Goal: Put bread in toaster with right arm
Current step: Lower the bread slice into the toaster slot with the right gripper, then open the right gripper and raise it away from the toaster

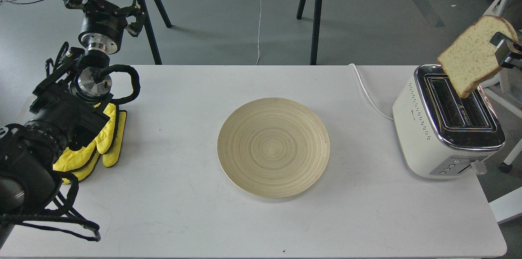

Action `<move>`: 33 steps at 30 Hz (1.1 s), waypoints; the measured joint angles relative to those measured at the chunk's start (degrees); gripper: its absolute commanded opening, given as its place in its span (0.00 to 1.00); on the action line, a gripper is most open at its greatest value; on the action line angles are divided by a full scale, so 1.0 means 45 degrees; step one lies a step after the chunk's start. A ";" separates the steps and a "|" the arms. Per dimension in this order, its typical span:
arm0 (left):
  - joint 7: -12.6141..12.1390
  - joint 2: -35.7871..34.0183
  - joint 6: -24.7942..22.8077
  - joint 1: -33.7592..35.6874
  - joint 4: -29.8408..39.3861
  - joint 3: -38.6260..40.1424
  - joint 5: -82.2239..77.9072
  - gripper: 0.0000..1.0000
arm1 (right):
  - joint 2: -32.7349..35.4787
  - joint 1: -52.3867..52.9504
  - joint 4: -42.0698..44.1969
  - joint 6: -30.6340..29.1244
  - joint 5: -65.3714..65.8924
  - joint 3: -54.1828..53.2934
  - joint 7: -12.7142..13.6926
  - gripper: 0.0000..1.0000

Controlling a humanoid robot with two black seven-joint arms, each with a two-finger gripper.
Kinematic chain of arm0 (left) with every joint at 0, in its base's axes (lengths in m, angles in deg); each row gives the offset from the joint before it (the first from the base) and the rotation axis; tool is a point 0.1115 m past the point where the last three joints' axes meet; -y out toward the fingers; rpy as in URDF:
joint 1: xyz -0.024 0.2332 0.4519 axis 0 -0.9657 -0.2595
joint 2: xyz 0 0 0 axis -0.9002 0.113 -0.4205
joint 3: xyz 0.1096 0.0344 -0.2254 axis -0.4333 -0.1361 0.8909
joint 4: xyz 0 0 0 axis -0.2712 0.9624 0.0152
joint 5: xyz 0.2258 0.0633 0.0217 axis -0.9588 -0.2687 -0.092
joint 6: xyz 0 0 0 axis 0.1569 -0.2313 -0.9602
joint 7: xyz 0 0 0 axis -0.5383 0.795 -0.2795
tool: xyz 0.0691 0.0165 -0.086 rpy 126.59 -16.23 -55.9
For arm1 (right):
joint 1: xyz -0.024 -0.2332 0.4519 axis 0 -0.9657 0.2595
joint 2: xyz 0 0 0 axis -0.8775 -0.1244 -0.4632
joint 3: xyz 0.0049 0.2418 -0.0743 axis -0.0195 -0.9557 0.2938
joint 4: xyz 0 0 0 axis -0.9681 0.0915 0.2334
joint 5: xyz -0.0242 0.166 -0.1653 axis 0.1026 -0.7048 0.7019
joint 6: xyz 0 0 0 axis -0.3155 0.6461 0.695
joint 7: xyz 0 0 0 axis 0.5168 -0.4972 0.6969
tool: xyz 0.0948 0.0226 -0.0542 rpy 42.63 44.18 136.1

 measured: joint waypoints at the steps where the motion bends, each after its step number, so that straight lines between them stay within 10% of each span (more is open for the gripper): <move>1: 0.0000 0.0000 0.0000 0.0000 0.0000 0.0000 0.0000 1.00 | 0.0009 -0.0137 0.0086 0.0018 0.0019 0.0074 0.0009 0.08; 24: 0.0004 0.0002 0.0000 -0.0013 0.0001 -0.0001 0.0000 1.00 | -0.0863 -0.1034 0.0423 0.0098 -0.0026 0.0239 0.0312 0.10; 33: 0.0012 0.0002 0.0000 -0.0010 0.0001 -0.0001 -0.0002 1.00 | -0.1047 -0.1321 0.0327 0.0098 -0.0035 0.0205 0.0304 0.51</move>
